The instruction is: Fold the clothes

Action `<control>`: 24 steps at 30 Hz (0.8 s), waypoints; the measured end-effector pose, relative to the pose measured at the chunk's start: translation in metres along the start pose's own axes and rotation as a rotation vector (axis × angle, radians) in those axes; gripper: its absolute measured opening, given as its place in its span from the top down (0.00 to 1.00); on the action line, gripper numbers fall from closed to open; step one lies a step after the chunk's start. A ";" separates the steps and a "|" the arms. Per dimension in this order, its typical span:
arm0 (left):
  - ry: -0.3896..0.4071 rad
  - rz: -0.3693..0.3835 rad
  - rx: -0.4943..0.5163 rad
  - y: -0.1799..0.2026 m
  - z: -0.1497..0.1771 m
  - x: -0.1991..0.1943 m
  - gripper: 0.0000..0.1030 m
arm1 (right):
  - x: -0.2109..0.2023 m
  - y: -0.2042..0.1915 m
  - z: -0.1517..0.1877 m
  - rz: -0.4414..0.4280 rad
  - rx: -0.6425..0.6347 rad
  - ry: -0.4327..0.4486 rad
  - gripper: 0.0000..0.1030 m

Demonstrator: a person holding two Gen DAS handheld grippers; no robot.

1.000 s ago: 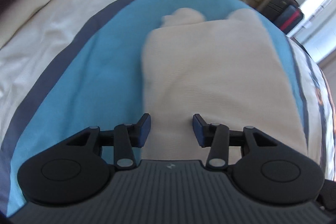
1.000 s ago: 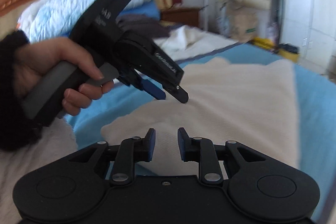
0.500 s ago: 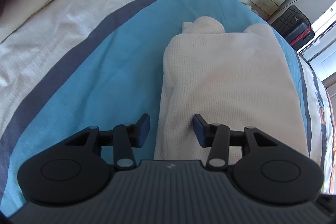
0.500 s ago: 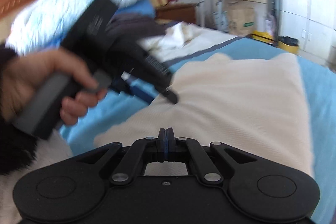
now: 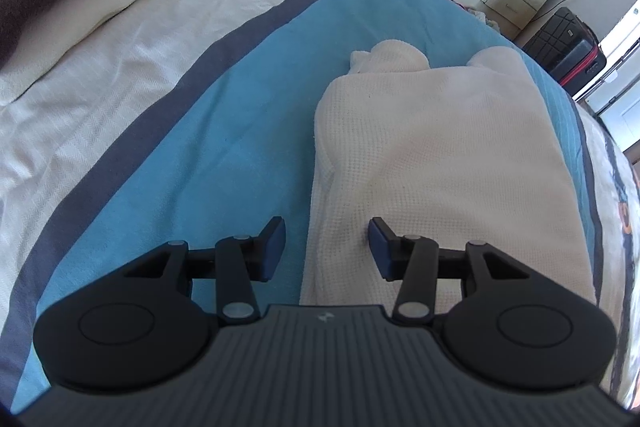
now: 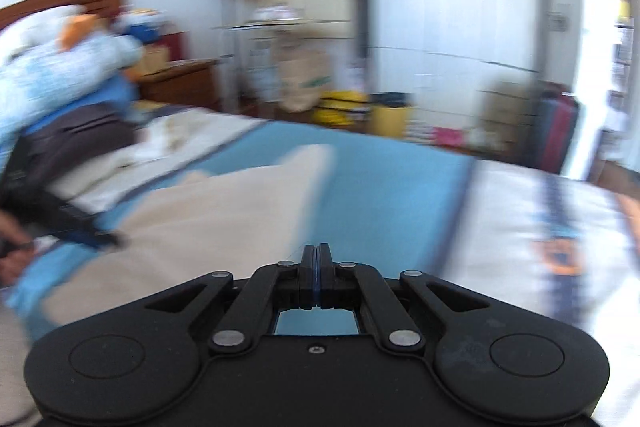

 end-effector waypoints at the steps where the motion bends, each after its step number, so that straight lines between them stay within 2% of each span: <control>1: -0.003 -0.012 0.010 0.001 0.000 0.001 0.54 | 0.002 0.021 0.002 0.092 -0.017 -0.016 1.00; 4: -0.012 -0.045 0.041 0.003 0.001 0.002 0.46 | 0.005 0.082 0.008 0.420 -0.108 -0.080 1.00; 6: -0.020 -0.045 0.056 0.007 0.002 0.004 0.45 | 0.014 0.122 0.023 0.698 -0.281 -0.162 0.91; 7: -0.025 -0.030 0.054 0.008 0.002 0.004 0.45 | 0.018 0.141 0.031 0.816 -0.336 -0.207 0.76; 8: -0.030 -0.007 0.047 0.011 0.003 0.005 0.44 | 0.020 0.155 0.037 0.861 -0.299 -0.239 0.68; 9: -0.033 0.003 0.041 0.012 0.003 0.006 0.43 | 0.020 0.163 0.044 0.798 -0.164 -0.262 0.67; 12: -0.040 -0.010 0.035 0.011 0.003 0.010 0.36 | 0.024 0.155 0.053 0.400 0.303 -0.262 0.55; 13: -0.047 -0.005 0.021 0.010 0.004 0.013 0.34 | 0.026 0.147 0.053 0.278 0.425 -0.256 0.48; 14: -0.056 0.007 0.002 0.009 0.004 0.016 0.34 | 0.030 0.136 0.053 0.171 0.516 -0.257 0.48; 17: -0.111 0.153 -0.063 0.016 0.011 0.028 0.36 | 0.046 0.081 0.050 -0.110 0.607 -0.293 0.44; 18: -0.116 0.172 -0.052 0.020 0.014 0.029 0.37 | 0.052 0.057 0.052 -0.208 0.616 -0.322 0.43; 19: -0.114 0.161 -0.021 0.023 0.016 0.027 0.40 | 0.056 0.034 0.053 -0.306 0.624 -0.350 0.41; 21: -0.109 0.127 0.046 0.030 0.021 0.022 0.54 | 0.062 -0.010 0.064 -0.485 0.654 -0.431 0.40; 22: -0.105 0.108 0.071 0.031 0.023 0.020 0.57 | 0.063 -0.031 0.071 -0.552 0.664 -0.471 0.39; 23: -0.100 0.076 0.088 0.030 0.024 0.018 0.62 | 0.065 -0.050 0.078 -0.589 0.659 -0.507 0.39; 24: -0.095 0.038 0.103 0.028 0.025 0.016 0.61 | 0.069 -0.067 0.084 -0.600 0.632 -0.531 0.39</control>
Point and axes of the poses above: each gripper's, at about its wrist camera, not at the fingertips, and x roughly the way its jaws point, y to its right, z to its underside, the point moved 9 cm from there along x, roughly the way its jaws point, and after that the axes turned 9 degrees about z, right-handed, at the moved point
